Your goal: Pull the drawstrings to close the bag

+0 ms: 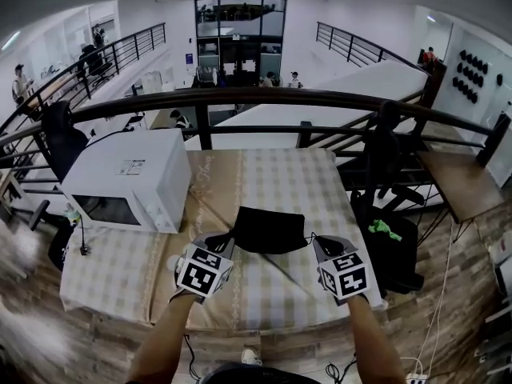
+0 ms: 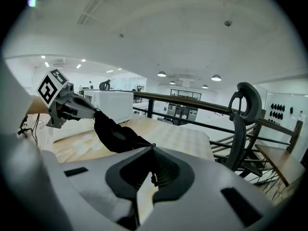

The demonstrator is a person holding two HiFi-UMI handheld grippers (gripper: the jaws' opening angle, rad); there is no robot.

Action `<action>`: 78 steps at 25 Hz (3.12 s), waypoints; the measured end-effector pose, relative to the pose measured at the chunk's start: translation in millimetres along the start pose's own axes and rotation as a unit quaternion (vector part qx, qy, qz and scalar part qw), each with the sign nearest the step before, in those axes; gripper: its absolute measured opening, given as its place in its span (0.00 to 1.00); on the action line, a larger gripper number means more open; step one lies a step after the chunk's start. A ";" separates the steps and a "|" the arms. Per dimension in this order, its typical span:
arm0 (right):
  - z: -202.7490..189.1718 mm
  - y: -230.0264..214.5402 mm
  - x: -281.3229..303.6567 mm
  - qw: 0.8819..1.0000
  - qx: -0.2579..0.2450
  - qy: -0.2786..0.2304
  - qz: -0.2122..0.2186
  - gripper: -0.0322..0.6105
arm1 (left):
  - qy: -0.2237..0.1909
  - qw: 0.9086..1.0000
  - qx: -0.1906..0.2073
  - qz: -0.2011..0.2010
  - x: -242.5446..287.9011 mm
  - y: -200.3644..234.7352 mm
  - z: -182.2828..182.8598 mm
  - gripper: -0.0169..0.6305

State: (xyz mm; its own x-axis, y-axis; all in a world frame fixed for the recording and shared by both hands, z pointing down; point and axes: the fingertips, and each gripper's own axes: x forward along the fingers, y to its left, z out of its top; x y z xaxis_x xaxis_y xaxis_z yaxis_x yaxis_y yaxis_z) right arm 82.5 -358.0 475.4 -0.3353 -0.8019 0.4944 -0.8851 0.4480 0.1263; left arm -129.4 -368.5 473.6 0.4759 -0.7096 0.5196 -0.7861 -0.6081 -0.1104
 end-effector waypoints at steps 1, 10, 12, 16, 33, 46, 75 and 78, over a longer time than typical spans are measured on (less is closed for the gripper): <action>5.3 -1.4 0.0 1.000 0.001 -0.004 -0.004 0.09 | -0.003 1.000 0.000 0.000 -0.5 2.7 4.4 0.08; 51.7 -7.1 -1.6 0.999 0.001 -0.040 -0.029 0.09 | -0.032 0.999 -0.006 0.010 -5.4 26.0 37.9 0.08; 61.5 -8.3 -3.0 0.998 0.001 -0.048 -0.033 0.09 | -0.040 0.999 -0.010 0.012 -7.5 30.6 46.7 0.08; 81.0 -11.9 -5.8 0.997 -0.001 -0.066 -0.042 0.09 | -0.054 0.998 -0.015 0.019 -11.2 38.3 64.4 0.08; 144.4 -43.3 -16.2 0.987 0.006 -0.158 -0.037 0.09 | -0.093 0.993 -0.035 0.062 -13.4 52.4 120.1 0.08; 184.6 -88.8 -31.4 0.975 -0.002 -0.221 -0.009 0.09 | -0.132 0.982 -0.064 0.120 -19.1 37.9 175.2 0.08; 186.0 -113.5 -66.0 0.961 0.023 -0.265 -0.075 0.09 | -0.201 0.954 -0.093 0.202 -67.2 31.5 193.1 0.08; 183.0 -117.5 -65.9 0.962 0.025 -0.260 -0.081 0.09 | -0.200 0.953 -0.095 0.204 -68.3 33.1 190.8 0.08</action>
State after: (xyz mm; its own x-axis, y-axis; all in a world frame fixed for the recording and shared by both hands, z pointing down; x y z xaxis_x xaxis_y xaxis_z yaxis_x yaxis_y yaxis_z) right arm 149.5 -430.2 270.5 -0.2971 -0.9544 -0.0277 -0.9491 0.2920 0.1181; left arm -112.6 -408.1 272.8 0.1973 -0.9755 0.0969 -0.9774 -0.2035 -0.0580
